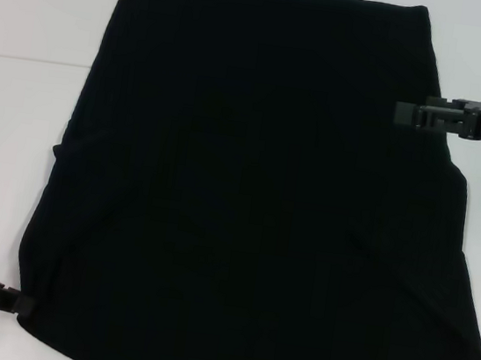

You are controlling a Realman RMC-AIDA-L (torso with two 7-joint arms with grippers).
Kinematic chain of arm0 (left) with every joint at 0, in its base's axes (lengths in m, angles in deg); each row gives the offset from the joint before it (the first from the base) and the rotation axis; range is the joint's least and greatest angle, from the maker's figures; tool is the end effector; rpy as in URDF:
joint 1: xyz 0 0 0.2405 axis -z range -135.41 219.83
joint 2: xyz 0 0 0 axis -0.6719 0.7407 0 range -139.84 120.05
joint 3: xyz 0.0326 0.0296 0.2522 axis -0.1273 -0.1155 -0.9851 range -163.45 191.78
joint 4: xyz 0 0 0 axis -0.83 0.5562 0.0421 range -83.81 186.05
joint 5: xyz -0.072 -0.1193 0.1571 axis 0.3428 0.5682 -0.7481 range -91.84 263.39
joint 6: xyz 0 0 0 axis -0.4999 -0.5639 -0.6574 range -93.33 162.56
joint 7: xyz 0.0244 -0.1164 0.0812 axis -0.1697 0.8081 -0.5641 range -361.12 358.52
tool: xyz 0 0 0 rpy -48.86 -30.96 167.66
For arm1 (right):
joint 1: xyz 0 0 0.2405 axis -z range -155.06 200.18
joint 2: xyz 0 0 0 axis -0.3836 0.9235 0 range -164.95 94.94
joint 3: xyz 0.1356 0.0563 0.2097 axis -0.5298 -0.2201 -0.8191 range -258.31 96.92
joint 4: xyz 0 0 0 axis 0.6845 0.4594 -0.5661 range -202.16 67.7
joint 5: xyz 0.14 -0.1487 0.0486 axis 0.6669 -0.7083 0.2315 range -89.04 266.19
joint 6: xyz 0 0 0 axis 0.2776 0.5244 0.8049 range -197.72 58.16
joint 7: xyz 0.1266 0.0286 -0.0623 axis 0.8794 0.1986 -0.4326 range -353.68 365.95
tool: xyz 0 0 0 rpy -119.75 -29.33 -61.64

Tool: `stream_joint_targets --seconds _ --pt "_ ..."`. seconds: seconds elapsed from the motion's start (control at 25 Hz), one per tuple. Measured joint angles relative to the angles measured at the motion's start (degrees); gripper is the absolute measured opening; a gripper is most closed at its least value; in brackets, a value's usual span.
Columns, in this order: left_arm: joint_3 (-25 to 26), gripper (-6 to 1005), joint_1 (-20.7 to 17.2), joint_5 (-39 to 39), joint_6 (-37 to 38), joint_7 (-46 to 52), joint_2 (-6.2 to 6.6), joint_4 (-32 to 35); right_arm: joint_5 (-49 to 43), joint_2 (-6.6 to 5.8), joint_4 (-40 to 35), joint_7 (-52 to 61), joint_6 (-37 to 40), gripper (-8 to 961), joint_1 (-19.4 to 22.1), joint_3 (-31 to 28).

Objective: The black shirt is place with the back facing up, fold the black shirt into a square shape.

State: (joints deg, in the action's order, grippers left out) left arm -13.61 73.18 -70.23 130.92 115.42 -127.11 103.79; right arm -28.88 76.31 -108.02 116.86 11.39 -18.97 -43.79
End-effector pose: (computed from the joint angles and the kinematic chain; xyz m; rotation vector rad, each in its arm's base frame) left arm -0.3353 0.3020 0.0570 -2.4712 -1.5143 0.0838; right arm 0.2250 0.4158 0.0733 -2.4879 1.0226 0.6540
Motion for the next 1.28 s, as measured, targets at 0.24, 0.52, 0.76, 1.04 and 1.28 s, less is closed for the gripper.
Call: stream_joint_targets --seconds 0.24,0.52,0.76,1.04,1.28 --pt "0.0 162 0.2 0.0 -0.5 0.0 -0.03 -0.1 0.3 -0.04 0.0 -0.1 0.0 925 0.2 0.0" --pt "0.5 63 0.3 0.6 -0.2 0.0 -0.03 0.3 -2.2 -0.81 0.3 2.0 -0.5 920 0.6 0.6" --pt "0.1 66 0.5 0.8 -0.4 0.0 0.1 -0.2 -3.4 -1.78 0.0 4.8 0.2 917 2.0 0.0" --pt "-0.3 68 1.0 0.6 0.0 0.6 0.08 -0.8 -2.6 -1.81 -0.1 4.3 0.1 913 2.3 -0.1" --pt "-0.3 132 1.4 0.7 0.0 1.6 0.39 -0.8 -2.5 -1.81 -0.1 4.2 0.0 909 1.9 -0.1"
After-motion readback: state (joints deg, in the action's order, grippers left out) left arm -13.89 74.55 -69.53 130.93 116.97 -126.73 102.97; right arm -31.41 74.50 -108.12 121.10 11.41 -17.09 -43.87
